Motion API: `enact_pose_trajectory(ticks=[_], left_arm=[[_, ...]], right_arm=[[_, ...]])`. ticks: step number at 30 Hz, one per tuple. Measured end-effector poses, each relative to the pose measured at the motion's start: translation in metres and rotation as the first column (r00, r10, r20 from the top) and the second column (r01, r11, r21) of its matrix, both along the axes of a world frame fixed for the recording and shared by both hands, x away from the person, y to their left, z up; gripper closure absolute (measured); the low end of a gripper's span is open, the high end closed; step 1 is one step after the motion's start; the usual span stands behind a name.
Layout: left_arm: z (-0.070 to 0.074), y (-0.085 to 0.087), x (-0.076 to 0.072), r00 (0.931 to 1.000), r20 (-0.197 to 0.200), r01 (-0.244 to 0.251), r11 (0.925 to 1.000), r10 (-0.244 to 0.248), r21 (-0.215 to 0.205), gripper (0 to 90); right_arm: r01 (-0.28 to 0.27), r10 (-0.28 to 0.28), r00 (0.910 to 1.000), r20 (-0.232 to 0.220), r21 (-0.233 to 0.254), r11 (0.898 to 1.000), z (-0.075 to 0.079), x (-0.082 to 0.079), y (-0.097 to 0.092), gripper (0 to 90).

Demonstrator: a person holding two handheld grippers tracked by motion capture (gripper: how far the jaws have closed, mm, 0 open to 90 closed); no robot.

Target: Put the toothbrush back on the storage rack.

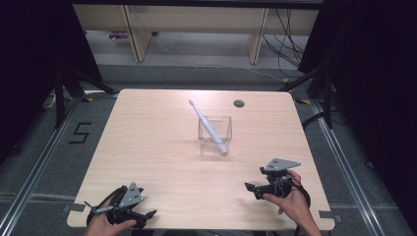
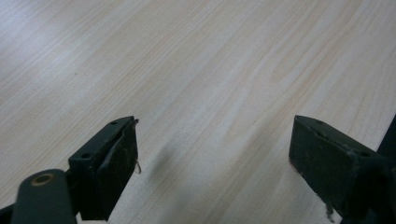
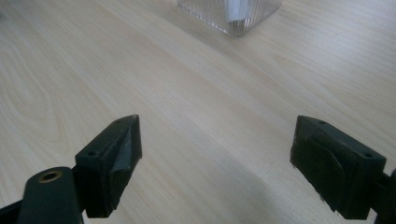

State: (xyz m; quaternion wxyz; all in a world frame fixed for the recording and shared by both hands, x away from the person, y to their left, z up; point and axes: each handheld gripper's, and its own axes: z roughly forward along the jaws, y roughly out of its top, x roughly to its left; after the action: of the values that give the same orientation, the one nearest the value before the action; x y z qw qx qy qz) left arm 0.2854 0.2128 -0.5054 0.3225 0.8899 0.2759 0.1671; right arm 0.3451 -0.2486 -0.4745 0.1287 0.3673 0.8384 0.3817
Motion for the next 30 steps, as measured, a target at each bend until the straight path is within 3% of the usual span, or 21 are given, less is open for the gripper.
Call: enact_pose_trajectory(ticks=[3, 6, 7, 8, 13, 16, 18, 19, 21, 23, 25, 26, 28, 30], left_arm=[[0.000, 0.001, 0.000, 0.9999, -0.005, -0.010, 0.9999, 0.010, -0.003, 15.1], [0.000, 0.000, 0.000, 0.9999, -0.007, -0.011, 0.9999, 0.011, -0.005, 15.1], [0.000, 0.000, 0.001, 1.0000, -0.002, -0.006, 1.0000, 0.006, -0.001, 15.1], [-0.001, -0.001, 0.000, 0.9999, 0.004, -0.012, 0.9998, 0.012, -0.015, 15.1], [0.000, 0.001, 0.001, 0.9999, -0.004, -0.010, 0.9999, 0.010, -0.002, 15.1], [-0.001, 0.000, 0.000, 0.9999, -0.004, -0.015, 0.9998, 0.014, -0.012, 15.0], [0.000, 0.000, 0.000, 1.0000, 0.003, 0.000, 1.0000, 0.000, -0.007, 15.1], [0.000, -0.001, -0.001, 1.0000, 0.005, -0.008, 0.9997, 0.008, -0.022, 15.0], [0.000, 0.000, 0.000, 0.9999, 0.008, -0.006, 0.9998, 0.006, -0.018, 15.1], [-0.001, 0.000, 0.000, 0.9999, 0.012, -0.012, 0.9996, 0.013, -0.024, 15.0], [0.000, -0.001, -0.001, 0.9999, 0.009, -0.008, 0.9997, 0.008, -0.024, 15.0], [0.000, -0.001, -0.001, 0.9999, 0.009, -0.007, 0.9996, 0.008, -0.026, 15.0], [0.000, -0.001, -0.001, 0.9999, 0.010, -0.007, 0.9997, 0.007, -0.025, 15.0], [0.000, -0.001, -0.001, 0.9999, 0.012, -0.010, 0.9996, 0.010, -0.025, 15.1]], right_arm=[[0.003, -0.003, 0.9996, -0.027, 0.005, 1.000, -0.002, -0.005, 0.002, 17.0], [-0.022, 0.022, 0.9997, -0.009, -0.008, 1.000, -0.002, -0.006, 0.000, 17.0], [0.010, -0.011, 0.9990, -0.042, -0.004, 1.000, -0.001, -0.009, 0.001, 17.0], [-0.002, 0.002, 0.9998, -0.021, -0.014, 1.000, -0.002, -0.009, 0.000, 17.0], [-0.003, 0.002, 0.9991, -0.042, -0.014, 1.000, -0.007, -0.015, 0.000, 17.0], [-0.035, 0.035, 0.9992, -0.022, -0.029, 0.999, -0.009, -0.013, -0.003, 17.0], [0.026, -0.026, 0.9972, -0.070, -0.014, 1.000, -0.010, -0.019, -0.001, 16.8], [-0.016, 0.014, 0.9988, -0.046, -0.036, 0.999, -0.010, -0.017, -0.005, 16.8], [-0.030, 0.028, 0.9988, -0.041, -0.042, 0.999, -0.010, -0.019, -0.006, 16.7], [-0.021, 0.019, 0.9984, -0.053, -0.041, 0.999, -0.011, -0.022, -0.007, 16.7], [-0.006, 0.005, 0.9994, -0.034, -0.049, 0.999, -0.014, -0.024, -0.008, 16.7], [-0.001, -0.002, 0.9986, -0.053, -0.062, 0.998, -0.013, -0.025, -0.010, 16.7], [-0.013, 0.010, 0.9988, -0.049, -0.071, 0.997, -0.014, -0.025, -0.011, 16.7], [0.014, -0.018, 0.9974, -0.070, -0.065, 0.998, -0.014, -0.029, -0.011, 16.7]])
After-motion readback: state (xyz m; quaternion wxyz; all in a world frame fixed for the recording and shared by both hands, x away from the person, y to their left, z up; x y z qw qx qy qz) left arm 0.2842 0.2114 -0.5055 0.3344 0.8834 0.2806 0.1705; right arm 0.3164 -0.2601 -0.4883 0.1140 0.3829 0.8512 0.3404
